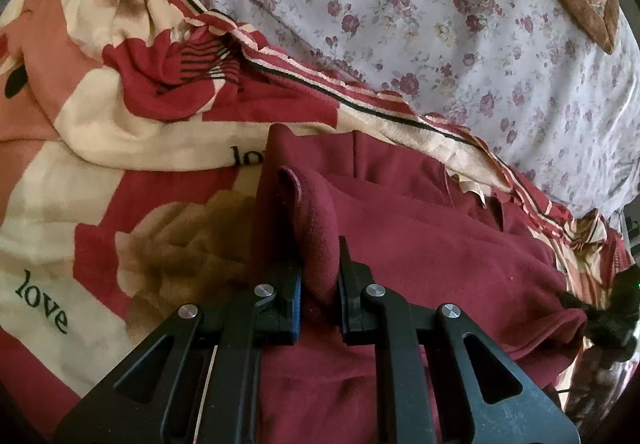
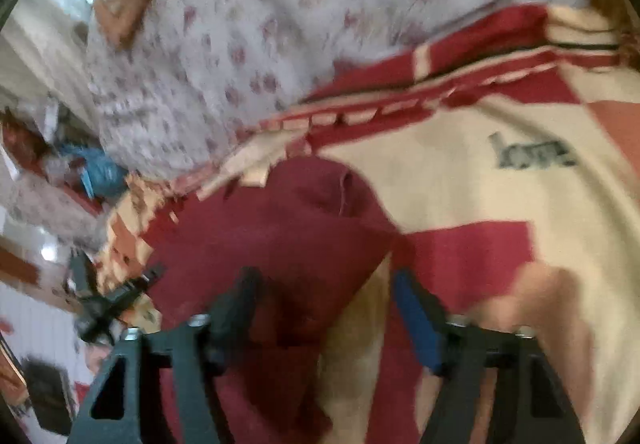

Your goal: Fold small clothes

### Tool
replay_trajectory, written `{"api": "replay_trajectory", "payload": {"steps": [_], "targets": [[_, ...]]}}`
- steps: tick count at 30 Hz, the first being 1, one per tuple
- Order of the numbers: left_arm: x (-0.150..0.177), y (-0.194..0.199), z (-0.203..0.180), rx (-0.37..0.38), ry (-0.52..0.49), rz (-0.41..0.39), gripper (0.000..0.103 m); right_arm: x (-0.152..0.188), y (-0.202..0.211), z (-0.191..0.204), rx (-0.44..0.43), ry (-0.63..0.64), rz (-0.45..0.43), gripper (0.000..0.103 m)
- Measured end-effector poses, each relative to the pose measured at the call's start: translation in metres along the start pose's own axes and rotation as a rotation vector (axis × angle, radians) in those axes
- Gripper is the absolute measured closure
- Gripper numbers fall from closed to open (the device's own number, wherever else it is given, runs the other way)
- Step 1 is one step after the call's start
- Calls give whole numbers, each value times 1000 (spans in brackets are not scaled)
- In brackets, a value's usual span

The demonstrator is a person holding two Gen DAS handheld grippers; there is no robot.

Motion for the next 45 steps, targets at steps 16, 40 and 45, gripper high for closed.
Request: {"api": "replay_trajectory", "payload": {"steps": [16, 40, 45], "targets": [[-8, -28, -33, 64, -34, 20, 88, -61, 22, -14, 376, 98, -270, 97], [7, -20, -26, 83, -21, 19, 88, 37, 71, 13, 149, 282, -54, 52], [8, -19, -30, 66, -29, 18, 88, -8, 26, -11, 76, 0, -70, 40]]}}
Point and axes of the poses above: each gripper's, at about its wrist camera, not at the fingertips, and y roughly against the way its jaws point, z to its left, x to its underside, the point moved 1 cm from there along -y, roughly the way its jaws point, and after that the axes turned 10 degrees about -y, right-handed, at the moved point
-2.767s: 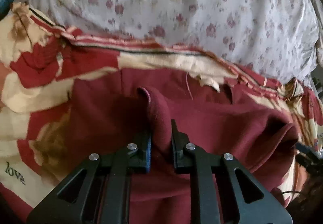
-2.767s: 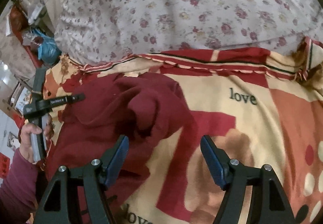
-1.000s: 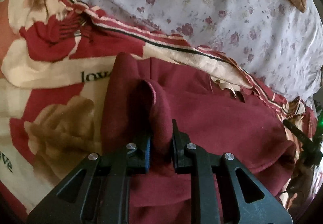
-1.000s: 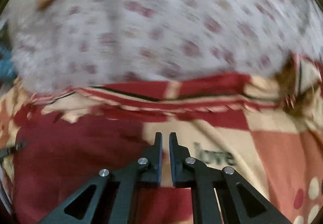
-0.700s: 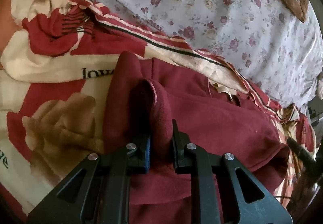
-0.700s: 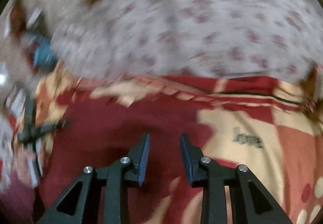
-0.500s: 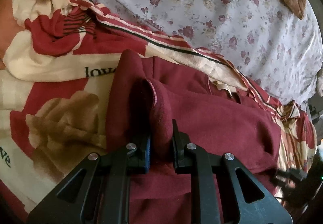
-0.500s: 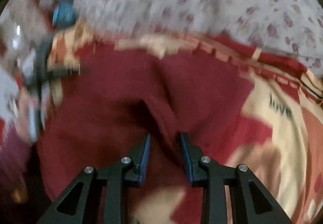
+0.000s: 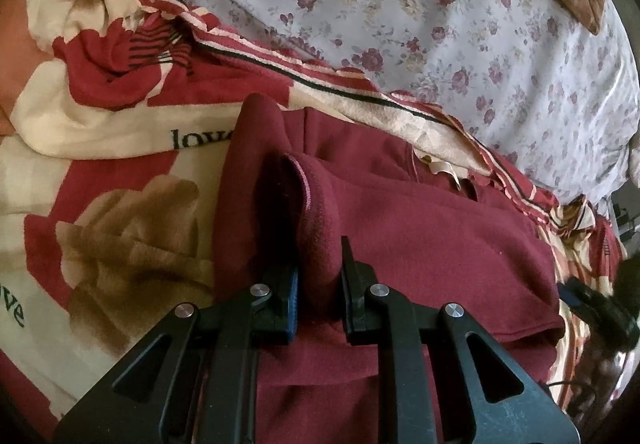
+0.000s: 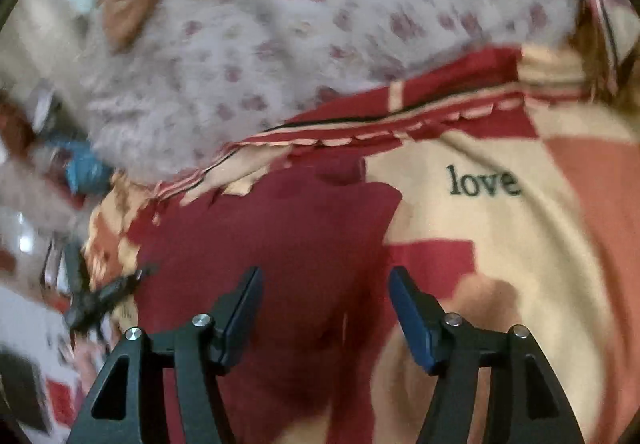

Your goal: Fold small clothes

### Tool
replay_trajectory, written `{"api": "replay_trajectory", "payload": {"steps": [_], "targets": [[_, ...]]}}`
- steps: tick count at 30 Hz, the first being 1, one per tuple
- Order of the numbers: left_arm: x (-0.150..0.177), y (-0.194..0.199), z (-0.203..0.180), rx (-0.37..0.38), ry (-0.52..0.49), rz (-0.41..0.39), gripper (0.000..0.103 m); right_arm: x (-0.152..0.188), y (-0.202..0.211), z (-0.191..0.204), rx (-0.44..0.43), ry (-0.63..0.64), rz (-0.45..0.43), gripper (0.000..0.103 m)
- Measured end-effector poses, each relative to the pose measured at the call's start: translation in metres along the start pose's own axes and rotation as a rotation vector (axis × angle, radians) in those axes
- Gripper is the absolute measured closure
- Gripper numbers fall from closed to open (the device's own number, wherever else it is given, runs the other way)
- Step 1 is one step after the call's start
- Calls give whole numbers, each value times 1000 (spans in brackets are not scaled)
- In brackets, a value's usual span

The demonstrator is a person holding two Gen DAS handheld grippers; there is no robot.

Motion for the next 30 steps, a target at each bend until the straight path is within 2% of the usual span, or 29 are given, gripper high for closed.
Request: {"api": "replay_trajectory", "payload": {"steps": [2, 3, 5, 6, 7, 9, 11, 12, 13, 14, 16, 18, 20, 23, 25, 27, 30], "targets": [[-1, 2, -2, -5, -9, 2, 88, -1, -20, 8, 15, 27, 25, 56], [-1, 5, -3, -4, -13, -4, 88, 0, -26, 16, 70, 85, 8, 86], [-1, 13, -5, 7, -32, -30, 88, 2, -18, 34, 136, 216, -49, 91], [-1, 14, -6, 16, -43, -39, 85, 4, -10, 43, 173, 279, -88, 92], [1, 13, -8, 19, -47, -41, 76, 5, -4, 46, 237, 327, -142, 92], [4, 1, -9, 6, -53, -11, 74, -1, -8, 33, 373, 355, -194, 92], [6, -3, -10, -7, -60, -14, 74, -8, -21, 15, 323, 264, -119, 92], [6, -2, -10, -5, -59, -18, 74, -8, -20, 10, 299, 230, -102, 92], [6, 0, -9, 1, -56, -15, 74, -6, -12, 11, 288, 227, -119, 90], [5, 2, -7, 5, -51, -12, 74, -3, -1, 15, 286, 233, -137, 89], [4, 7, -4, 7, -32, -12, 74, 3, 17, 26, 257, 243, -150, 72], [4, 13, -1, 2, -14, -25, 70, 13, 30, 42, 174, 273, -139, 67], [5, 14, 0, -2, -1, -31, 66, 25, 31, 56, 138, 334, -92, 67], [11, 13, 0, -14, -10, -13, 66, 52, 7, 70, 159, 430, 36, 67], [15, 19, 0, -16, -25, -13, 66, 77, -9, 63, 268, 505, 102, 67], [19, 27, 0, -15, -30, -6, 66, 85, -2, 59, 254, 528, 44, 67], [29, 46, 1, -1, -40, -13, 66, 78, 23, 53, 204, 421, 36, 67]]}}
Point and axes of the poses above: each gripper's, at about its wrist camera, not at the fingertips, and y roughly against the way its jaws point, z to its left, x to its underside, the point moved 1 cm from there along -y, roughly the way its jaws point, and after that the axes turned 10 degrees about -y, right-handed, at the moved point
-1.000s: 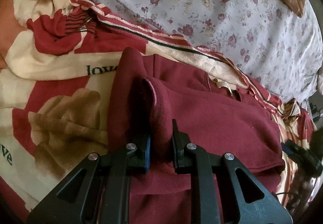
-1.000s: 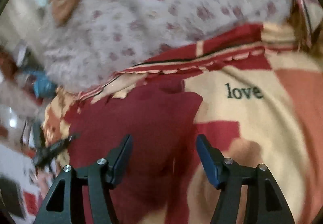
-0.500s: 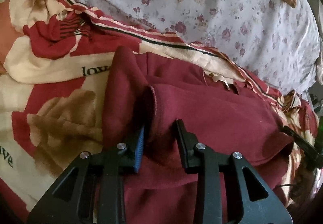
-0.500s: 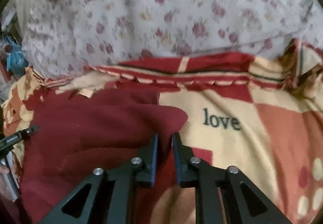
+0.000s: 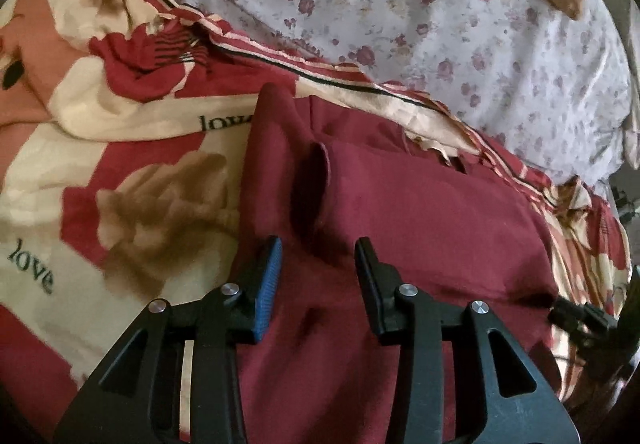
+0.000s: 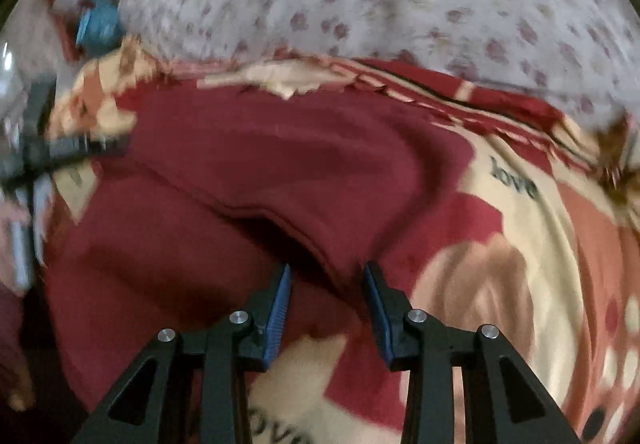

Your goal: Fold small clothes

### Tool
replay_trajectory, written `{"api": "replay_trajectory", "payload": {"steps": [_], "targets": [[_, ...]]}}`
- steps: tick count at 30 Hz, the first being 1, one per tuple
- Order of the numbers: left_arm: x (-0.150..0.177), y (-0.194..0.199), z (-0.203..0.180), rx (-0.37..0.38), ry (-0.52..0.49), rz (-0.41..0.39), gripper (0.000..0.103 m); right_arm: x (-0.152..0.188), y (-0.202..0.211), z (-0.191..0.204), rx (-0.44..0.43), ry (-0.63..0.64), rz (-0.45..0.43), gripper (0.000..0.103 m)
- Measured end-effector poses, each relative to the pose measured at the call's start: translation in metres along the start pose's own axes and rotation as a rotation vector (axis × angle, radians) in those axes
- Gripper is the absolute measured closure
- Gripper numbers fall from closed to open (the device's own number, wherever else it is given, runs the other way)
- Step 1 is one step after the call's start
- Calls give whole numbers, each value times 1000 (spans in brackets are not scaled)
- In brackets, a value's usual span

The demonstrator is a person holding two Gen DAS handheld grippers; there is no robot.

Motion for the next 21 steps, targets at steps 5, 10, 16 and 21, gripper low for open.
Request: {"api": "replay_trajectory", "payload": {"steps": [5, 10, 16, 21], "targets": [[29, 36, -1, 42, -13, -17, 40, 25, 53, -14, -80, -90, 2, 56], [70, 68, -3, 60, -25, 2, 40, 73, 90, -15, -166, -85, 38, 53], [128, 89, -14, 52, -68, 65, 40, 137, 91, -8, -166, 5, 91, 40], [174, 95, -15, 30, -72, 113, 40, 171, 64, -1, -200, -1, 148, 40]]}}
Point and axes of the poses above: each gripper's, at about its wrist camera, not at the fingertips, and y roughly against the way its jaws point, z to its left, x to its underside, the point moved 1 cm from there along -y, roughly the way its jaws point, and after that the axes turned 10 degrees about -y, right-handed, at the moved point
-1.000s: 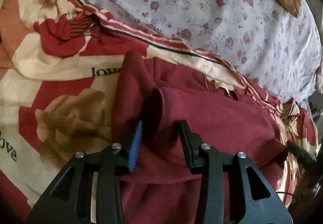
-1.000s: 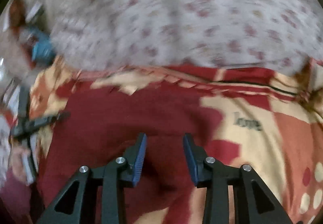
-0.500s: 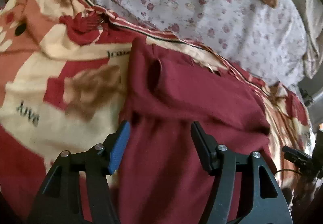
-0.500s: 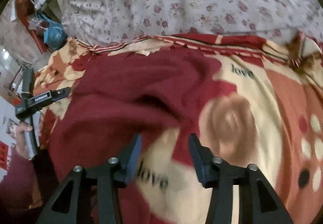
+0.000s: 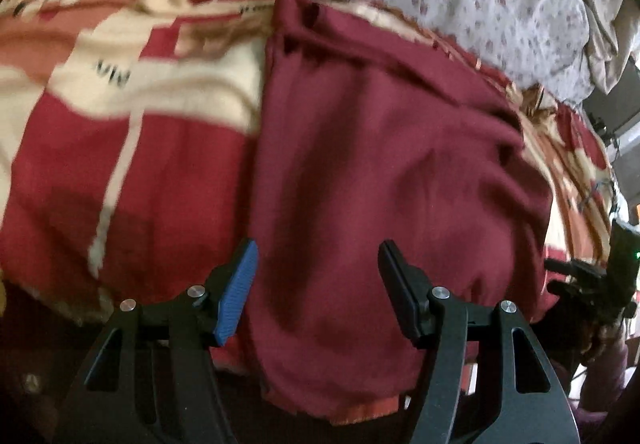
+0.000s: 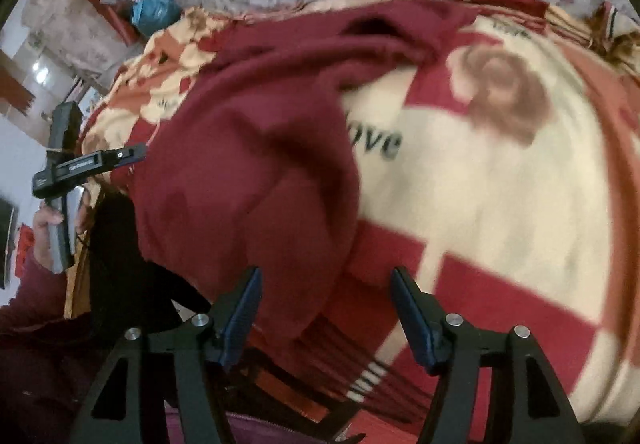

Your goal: Fold small clothes

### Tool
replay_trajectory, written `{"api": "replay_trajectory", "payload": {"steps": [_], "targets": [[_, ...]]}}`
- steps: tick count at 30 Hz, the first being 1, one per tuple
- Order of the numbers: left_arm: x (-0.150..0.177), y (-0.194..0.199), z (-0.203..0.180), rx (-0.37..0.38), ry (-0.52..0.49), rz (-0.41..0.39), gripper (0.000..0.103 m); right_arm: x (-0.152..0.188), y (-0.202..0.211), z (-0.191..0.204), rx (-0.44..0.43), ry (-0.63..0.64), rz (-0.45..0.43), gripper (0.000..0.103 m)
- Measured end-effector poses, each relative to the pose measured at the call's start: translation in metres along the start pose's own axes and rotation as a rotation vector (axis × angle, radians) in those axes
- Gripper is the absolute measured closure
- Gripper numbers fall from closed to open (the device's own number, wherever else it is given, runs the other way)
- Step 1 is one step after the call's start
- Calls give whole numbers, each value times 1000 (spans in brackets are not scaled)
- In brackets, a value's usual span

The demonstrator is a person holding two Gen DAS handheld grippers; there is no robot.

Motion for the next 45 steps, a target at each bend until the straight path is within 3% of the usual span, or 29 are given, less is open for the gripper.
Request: {"api": "replay_trajectory", "payload": {"steps": [6, 10, 19, 20, 21, 22, 24, 28, 32, 35, 39, 41, 42, 45], "targets": [[42, -2, 10, 7, 79, 28, 40, 12, -10, 12, -128, 17, -22, 40], [62, -7, 11, 28, 106, 69, 40, 16, -15, 19, -145, 74, -4, 40], [72, -23, 5, 67, 131, 128, 40, 5, -22, 1, -231, -75, -43, 40], [72, -24, 3, 64, 125, 132, 40, 4, -23, 1, -232, -82, -45, 43], [71, -24, 3, 64, 122, 136, 40, 3, -24, 3, -219, -71, -43, 54], [71, -24, 3, 65, 121, 137, 40, 2, -22, 5, -203, -56, -45, 76], [71, -24, 4, 69, 124, 138, 40, 3, -20, 9, -182, -38, -41, 96], [70, -27, 4, 81, 135, 140, 40, 27, -7, 24, -169, 57, 40, 96], [70, -30, 5, 82, 143, 150, 40, 55, -6, 20, -159, 60, 118, 96], [69, -32, 4, 79, 144, 154, 32, 57, -6, 7, -165, 2, 105, 96], [73, -39, 5, 90, 159, 182, 30, 56, -8, 10, -174, 33, 115, 95], [72, -40, 9, 106, 177, 192, 30, 55, -16, 10, -159, 16, 145, 77], [72, -41, 10, 111, 181, 196, 30, 55, -20, 11, -161, 5, 157, 64], [71, -41, 9, 112, 170, 199, 31, 54, -28, 14, -189, -4, 168, 63]]}}
Point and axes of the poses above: each gripper's, at about its wrist camera, not at the fingertips, and y roughly against the way its jaws point, z to its left, x to its underside, the point moved 1 cm from there along -y, roughly the way its jaws point, and after that the axes turned 10 degrees about -y, right-handed, at the moved point
